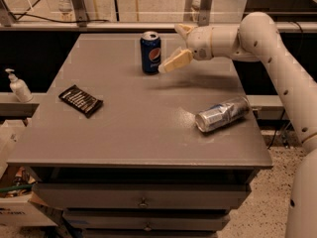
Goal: Place pepsi can upright
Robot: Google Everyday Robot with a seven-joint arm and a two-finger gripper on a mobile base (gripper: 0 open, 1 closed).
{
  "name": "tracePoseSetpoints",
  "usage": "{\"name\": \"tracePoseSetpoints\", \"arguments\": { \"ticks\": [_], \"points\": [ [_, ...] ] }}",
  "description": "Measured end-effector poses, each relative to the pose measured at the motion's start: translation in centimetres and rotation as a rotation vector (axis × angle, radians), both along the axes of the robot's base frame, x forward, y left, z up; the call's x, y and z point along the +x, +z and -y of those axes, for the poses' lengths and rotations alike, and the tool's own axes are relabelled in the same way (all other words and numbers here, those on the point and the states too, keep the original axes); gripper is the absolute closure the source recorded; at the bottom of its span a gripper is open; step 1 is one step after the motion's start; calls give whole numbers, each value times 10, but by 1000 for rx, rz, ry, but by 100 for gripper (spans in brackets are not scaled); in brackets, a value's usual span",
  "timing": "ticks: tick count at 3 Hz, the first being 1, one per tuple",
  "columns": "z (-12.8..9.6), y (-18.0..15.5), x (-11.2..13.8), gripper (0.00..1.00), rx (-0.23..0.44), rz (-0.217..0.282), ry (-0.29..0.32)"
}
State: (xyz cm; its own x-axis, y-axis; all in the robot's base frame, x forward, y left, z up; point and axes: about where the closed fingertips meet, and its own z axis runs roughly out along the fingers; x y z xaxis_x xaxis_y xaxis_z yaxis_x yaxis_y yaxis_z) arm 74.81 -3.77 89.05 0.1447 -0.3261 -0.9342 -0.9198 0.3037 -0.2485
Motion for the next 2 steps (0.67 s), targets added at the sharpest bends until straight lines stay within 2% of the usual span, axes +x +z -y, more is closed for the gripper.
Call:
{"name": "tracePoseSetpoints", "arguments": {
  "ticks": [1, 2],
  "points": [
    [43, 9, 7, 0, -49, 19, -63],
    [46, 10, 8, 0, -52, 21, -68]
  ]
}}
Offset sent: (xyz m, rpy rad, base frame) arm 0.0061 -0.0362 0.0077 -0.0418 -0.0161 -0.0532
